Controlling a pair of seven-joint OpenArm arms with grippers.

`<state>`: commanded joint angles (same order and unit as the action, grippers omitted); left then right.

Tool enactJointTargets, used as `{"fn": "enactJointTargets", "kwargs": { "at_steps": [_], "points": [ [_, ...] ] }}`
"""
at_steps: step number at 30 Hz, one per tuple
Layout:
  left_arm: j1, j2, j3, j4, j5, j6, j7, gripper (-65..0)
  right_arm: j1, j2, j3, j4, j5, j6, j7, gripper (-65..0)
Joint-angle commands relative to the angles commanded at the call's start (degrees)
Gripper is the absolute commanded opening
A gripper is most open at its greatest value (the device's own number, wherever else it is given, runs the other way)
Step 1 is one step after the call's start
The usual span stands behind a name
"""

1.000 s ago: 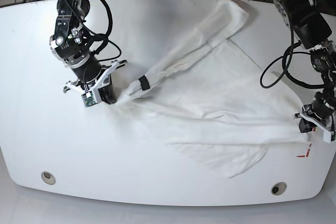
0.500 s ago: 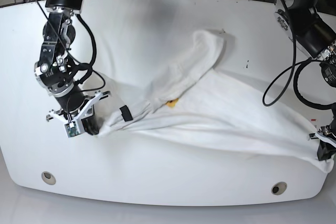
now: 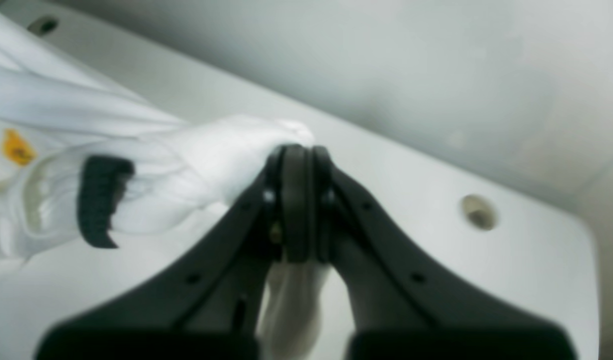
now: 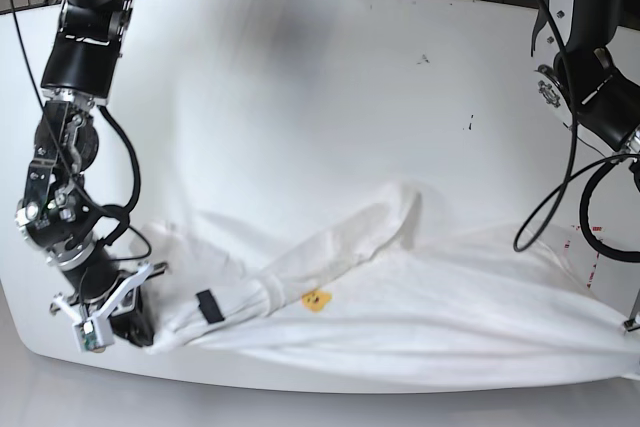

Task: Fold the T-shirt properly
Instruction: 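Lift the shirt with both grippers, pulling the grasped points apart, then raise the held shirt high with both grippers and shake it out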

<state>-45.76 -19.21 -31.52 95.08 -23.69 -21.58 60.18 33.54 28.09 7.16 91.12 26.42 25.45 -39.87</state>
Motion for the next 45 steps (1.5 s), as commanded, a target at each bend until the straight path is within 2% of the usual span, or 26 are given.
{"fn": "enactJointTargets", "kwargs": {
  "at_steps": [8,18,20,24,30,35,45],
  "points": [
    [-9.5,0.0,1.1,-2.9,0.0,1.7,0.2,-65.0,13.1,4.2,-6.1,-7.6,3.0,0.00,0.0,-65.0],
    [-20.0,-0.1,3.4,-8.4,0.0,1.9,0.2,-65.0,25.8,5.6,-9.3,-13.7,3.6,0.09,-2.0,-65.0],
    [-20.7,0.0,3.5,-8.9,0.0,1.9,0.2,-65.0,27.3,5.5,-9.3,-14.3,3.6,0.97,-2.2,-65.0],
    [-21.0,0.3,3.5,-8.8,0.0,1.9,0.3,-65.0,29.1,5.5,-9.3,-15.3,3.5,2.20,-2.3,-65.0],
    [-21.0,0.2,3.5,-8.9,0.0,1.9,0.3,-65.0,30.1,5.5,-9.3,-15.4,3.3,2.29,-3.1,-65.0],
    [-20.8,0.0,3.5,-8.9,-0.2,1.9,0.3,-65.0,31.5,5.5,-9.3,-15.4,3.3,3.43,-5.0,-65.0],
    [-20.7,0.0,3.5,-8.8,-0.1,1.8,0.3,-65.0,31.2,5.5,-9.3,-15.1,3.3,3.52,-5.2,-65.0]
  ]
}}
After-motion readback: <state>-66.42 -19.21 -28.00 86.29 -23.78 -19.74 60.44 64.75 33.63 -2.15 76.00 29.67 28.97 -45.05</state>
